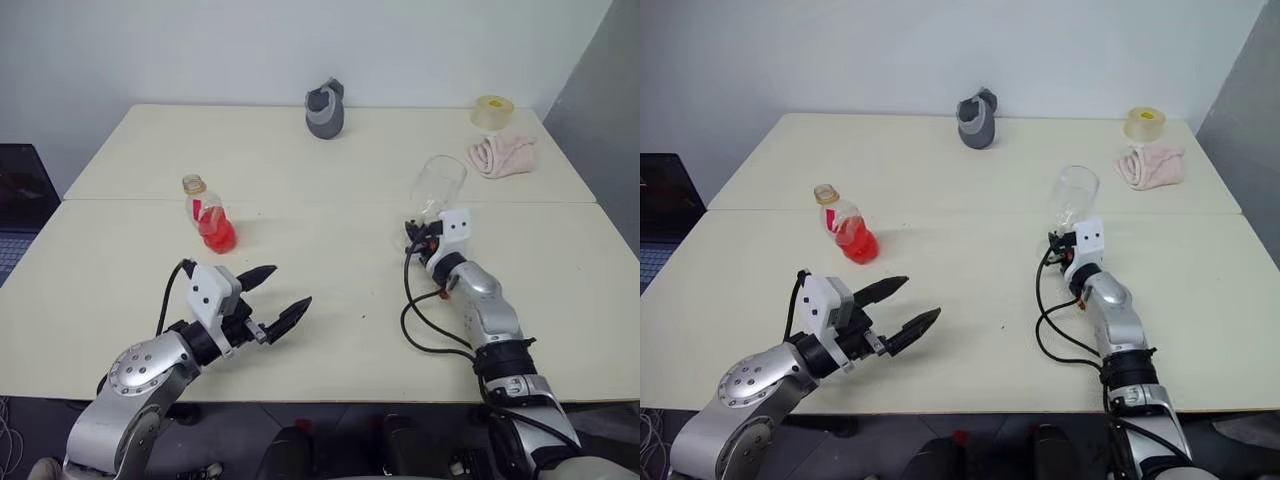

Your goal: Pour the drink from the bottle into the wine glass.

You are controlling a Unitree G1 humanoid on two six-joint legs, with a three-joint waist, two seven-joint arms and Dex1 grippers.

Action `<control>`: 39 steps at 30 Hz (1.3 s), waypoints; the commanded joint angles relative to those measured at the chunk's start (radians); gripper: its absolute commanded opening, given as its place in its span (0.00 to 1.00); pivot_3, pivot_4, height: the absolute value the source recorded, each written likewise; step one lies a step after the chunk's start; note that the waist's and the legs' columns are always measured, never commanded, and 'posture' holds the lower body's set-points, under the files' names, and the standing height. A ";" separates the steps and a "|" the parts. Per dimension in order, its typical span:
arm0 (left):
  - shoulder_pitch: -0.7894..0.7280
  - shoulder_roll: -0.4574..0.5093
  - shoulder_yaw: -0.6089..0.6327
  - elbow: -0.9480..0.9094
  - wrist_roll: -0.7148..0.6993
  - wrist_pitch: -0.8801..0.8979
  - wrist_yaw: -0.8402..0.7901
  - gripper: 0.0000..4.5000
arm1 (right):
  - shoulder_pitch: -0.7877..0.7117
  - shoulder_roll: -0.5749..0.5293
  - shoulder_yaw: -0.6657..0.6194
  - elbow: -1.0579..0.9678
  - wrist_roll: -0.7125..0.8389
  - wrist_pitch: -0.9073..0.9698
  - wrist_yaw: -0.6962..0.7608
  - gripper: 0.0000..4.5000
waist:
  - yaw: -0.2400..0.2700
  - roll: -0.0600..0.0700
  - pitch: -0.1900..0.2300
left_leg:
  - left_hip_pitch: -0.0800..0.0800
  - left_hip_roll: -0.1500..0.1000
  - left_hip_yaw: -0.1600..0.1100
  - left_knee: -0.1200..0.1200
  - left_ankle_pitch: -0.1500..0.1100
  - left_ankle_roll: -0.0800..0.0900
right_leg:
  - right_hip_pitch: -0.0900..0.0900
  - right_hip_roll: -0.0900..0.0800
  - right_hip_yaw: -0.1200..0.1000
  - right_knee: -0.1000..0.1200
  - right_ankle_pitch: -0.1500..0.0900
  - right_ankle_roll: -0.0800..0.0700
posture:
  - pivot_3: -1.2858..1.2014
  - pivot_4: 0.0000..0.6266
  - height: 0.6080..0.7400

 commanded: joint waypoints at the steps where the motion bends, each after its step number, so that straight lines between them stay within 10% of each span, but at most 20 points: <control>1: 0.029 -0.001 0.034 -0.040 -0.012 0.001 0.017 1.00 | -0.050 0.009 0.047 -0.052 -0.011 -0.018 0.053 0.03 | -0.002 0.000 0.000 | 0.000 0.000 0.000 0.000 0.000 0.000 | 0.000 0.000 0.000 0.000 0.000 0.000 | 0.52 0.24 1.00; 16: 0.204 -0.103 0.274 -0.093 0.031 -0.030 0.225 1.00 | -0.272 0.197 0.243 0.255 -0.103 -0.152 0.225 0.03 | -0.011 0.001 0.001 | 0.001 0.001 0.000 -0.001 0.000 0.000 | 0.000 -0.001 0.000 -0.001 0.001 -0.001 | 0.52 0.24 1.00; 25: 0.355 -0.196 0.199 -0.223 0.048 -0.032 0.273 1.00 | -0.288 0.216 0.249 0.441 -0.158 -0.265 0.213 0.03 | -0.015 0.001 0.001 | 0.002 0.001 0.000 -0.001 0.000 0.000 | 0.000 -0.001 0.000 0.000 0.001 -0.001 | 0.52 0.24 1.00; 33: 0.306 -0.173 0.200 -0.183 0.025 -0.011 0.254 1.00 | -0.263 0.209 0.228 0.379 -0.138 -0.264 0.230 0.62 | -0.017 0.001 0.001 | 0.002 0.000 0.001 -0.002 0.000 0.000 | 0.000 0.001 0.000 0.000 0.001 -0.002 | 0.52 0.24 1.00; 39: 0.227 -0.179 0.230 -0.060 0.054 -0.017 0.284 1.00 | -0.075 0.134 0.250 0.002 -0.085 -0.088 0.324 0.62 | -0.012 0.001 0.001 | 0.002 0.001 0.000 -0.002 0.000 0.000 | 0.000 0.000 0.000 -0.001 0.001 -0.002 | 0.52 0.24 1.00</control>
